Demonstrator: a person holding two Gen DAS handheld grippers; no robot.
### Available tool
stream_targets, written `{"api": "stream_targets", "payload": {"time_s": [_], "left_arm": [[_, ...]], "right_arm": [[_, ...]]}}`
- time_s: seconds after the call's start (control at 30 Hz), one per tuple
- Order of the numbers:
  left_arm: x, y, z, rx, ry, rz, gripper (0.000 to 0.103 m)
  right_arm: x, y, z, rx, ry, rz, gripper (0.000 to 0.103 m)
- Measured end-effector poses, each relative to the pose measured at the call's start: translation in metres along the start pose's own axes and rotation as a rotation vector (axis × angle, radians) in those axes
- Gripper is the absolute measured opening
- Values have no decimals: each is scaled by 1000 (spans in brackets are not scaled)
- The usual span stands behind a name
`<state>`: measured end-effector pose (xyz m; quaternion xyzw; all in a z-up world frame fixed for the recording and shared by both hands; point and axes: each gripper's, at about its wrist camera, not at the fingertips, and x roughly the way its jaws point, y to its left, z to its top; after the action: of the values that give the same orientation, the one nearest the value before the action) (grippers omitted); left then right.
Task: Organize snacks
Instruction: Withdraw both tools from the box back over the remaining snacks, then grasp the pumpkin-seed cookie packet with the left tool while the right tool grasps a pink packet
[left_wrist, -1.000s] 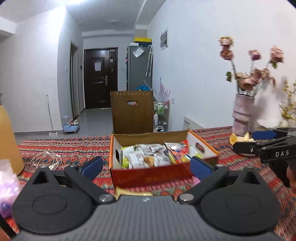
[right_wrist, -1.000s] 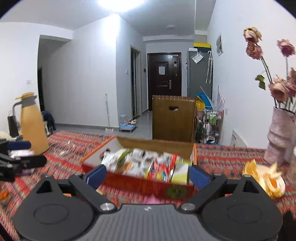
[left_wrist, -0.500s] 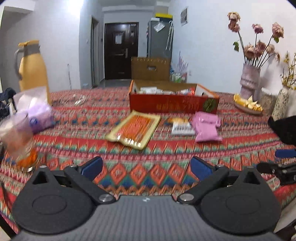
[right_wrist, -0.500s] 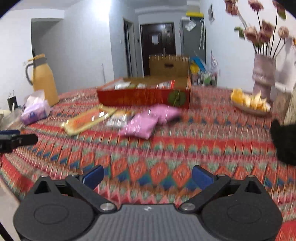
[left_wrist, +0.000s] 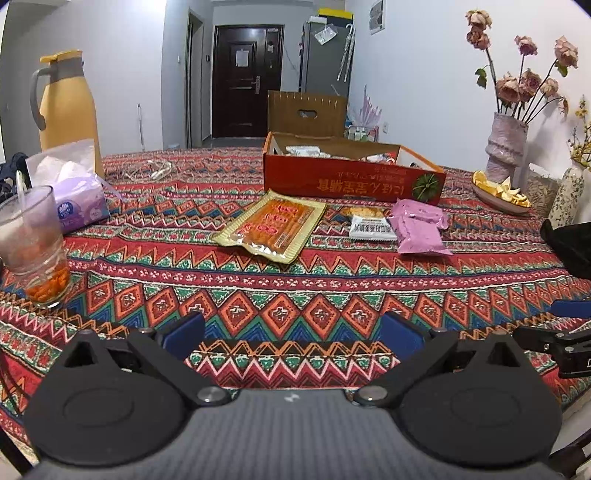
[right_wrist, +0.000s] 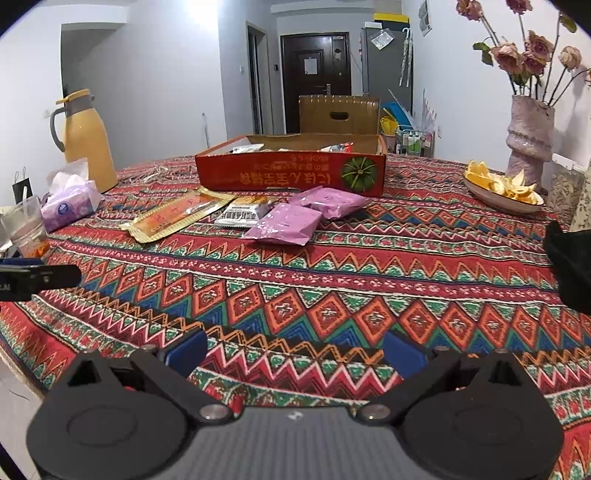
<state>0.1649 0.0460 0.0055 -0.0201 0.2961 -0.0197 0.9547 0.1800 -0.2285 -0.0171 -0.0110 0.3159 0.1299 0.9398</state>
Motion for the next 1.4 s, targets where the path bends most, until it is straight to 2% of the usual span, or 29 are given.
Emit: {"api": "stream_targets", "payload": {"time_s": [0.1,0.27,0.37,0.5,0.7,0.87,1.0,1.03,1.07,1.13,1.2,1.3,1.4], "left_arm": [[12,0,8,4,12,-17,103],[31,-7,30,43,-25,-54,103],[47,-10,40,42,-37,-65,103],[66,-11,52,28,-37,-66,102],[87,-14,70,34,-52,-47,99],[119,-31,88,28,-24,-84,96],[157,-58,98,69,12,-167,95],[167,-67,99,92,21,-162,95],[175,-74,99,113,23,-155,93],[192,-85,98,143,39,-137,82],[205,-91,96,155,66,-114,48],[204,-90,92,158,73,-111,44],[185,-88,90,147,84,-107,42]], "right_arm": [[10,2,9,-7,-3,12,101],[33,4,36,-9,-36,22,99],[59,-1,58,41,-45,52,91],[104,-5,86,81,-29,64,85],[163,2,108,21,23,-4,72],[160,-6,100,-3,34,-10,61],[143,-21,90,1,44,-21,61],[138,-25,87,2,46,-22,61],[132,-30,84,5,50,-19,61],[122,-37,78,13,50,-15,61],[112,-44,71,17,48,-9,61],[103,-54,64,35,42,-2,61],[97,-58,60,53,29,1,60]]}}
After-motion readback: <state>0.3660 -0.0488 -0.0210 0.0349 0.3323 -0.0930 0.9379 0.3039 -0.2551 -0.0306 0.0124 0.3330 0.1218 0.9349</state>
